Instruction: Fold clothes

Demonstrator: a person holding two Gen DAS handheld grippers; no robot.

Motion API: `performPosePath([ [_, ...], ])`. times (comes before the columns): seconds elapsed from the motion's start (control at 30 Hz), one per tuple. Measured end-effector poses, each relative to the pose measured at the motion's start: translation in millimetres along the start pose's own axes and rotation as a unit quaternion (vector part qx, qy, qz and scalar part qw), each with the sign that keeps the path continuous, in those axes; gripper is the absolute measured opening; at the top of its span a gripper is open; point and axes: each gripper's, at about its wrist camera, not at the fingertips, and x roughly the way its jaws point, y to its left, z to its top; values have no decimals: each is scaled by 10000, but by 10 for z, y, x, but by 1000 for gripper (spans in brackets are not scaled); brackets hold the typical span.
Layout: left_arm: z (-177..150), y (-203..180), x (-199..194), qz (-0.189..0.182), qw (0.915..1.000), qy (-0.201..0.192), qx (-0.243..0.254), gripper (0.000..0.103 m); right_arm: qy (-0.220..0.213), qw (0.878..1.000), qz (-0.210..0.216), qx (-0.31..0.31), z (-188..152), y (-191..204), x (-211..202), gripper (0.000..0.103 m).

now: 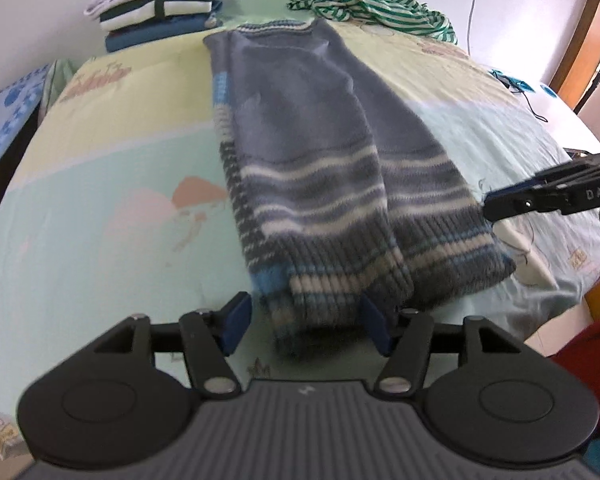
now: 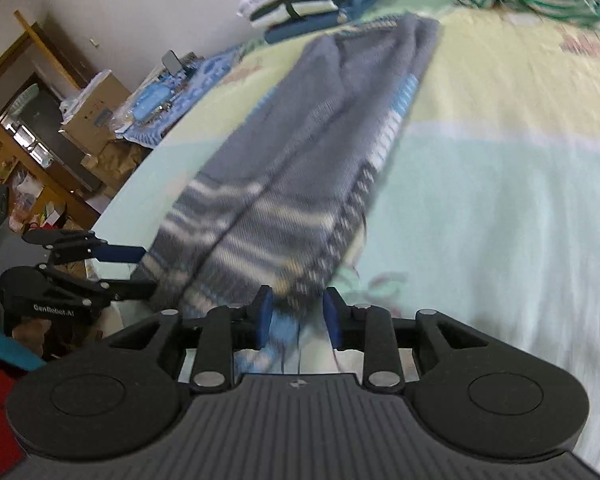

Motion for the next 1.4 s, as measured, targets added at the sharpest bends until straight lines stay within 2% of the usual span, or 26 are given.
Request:
performPosePath([
  [0.13, 25, 61, 54, -53, 9999, -26, -125, 70, -16, 9992, 76, 381, -76, -58, -9, 31],
  [0.3, 119, 210, 178, -420, 9978, 54, -501, 74, 23, 9980, 154, 605, -71, -33, 25, 33],
  [0.47, 143, 214, 204, -589, 9973, 50, -437, 75, 168, 9979, 297, 557, -83, 62, 75, 34],
  [0.53, 147, 255, 211, -808, 9957, 107, -437, 79, 226, 9981, 297, 483, -85, 118, 96, 34],
  [0.6, 144, 263, 236, -1172, 9924, 270, -248, 100, 324, 9982, 288, 407, -78, 154, 103, 34],
  [0.7, 87, 183, 223, -1211, 9918, 341, 203, 100, 563, 9973, 319, 341, -98, 204, 95, 34],
  [0.77, 64, 179, 217, -1222, 9916, 297, 299, 99, 649, 9968, 277, 388, -111, 222, 89, 32],
  [0.83, 80, 248, 220, -1361, 9902, 281, 139, 99, 674, 9963, 243, 484, -116, 227, 91, 31],
  [0.93, 145, 441, 249, -1736, 9833, 307, -458, 98, 579, 9946, 299, 812, -112, 195, 134, 29],
  [1.03, 173, 593, 265, -1886, 9774, 271, -921, 84, 570, 9939, 320, 893, -106, 205, 151, 29],
  [1.07, 177, 614, 259, -1831, 9780, 245, -970, 74, 585, 9941, 287, 861, -105, 220, 147, 29],
  [1.1, 179, 614, 255, -1785, 9789, 240, -968, 68, 593, 9942, 260, 857, -108, 224, 139, 28],
  [1.2, 184, 596, 250, -1743, 9797, 292, -947, 59, 622, 9938, 172, 910, -109, 225, 115, 23],
  [1.33, 182, 661, 284, -1796, 9753, 388, -1224, 44, 652, 9933, 126, 950, -103, 221, 109, 21],
  [1.4, 170, 737, 312, -1792, 9715, 419, -1495, 31, 679, 9938, 108, 873, -97, 230, 110, 21],
])
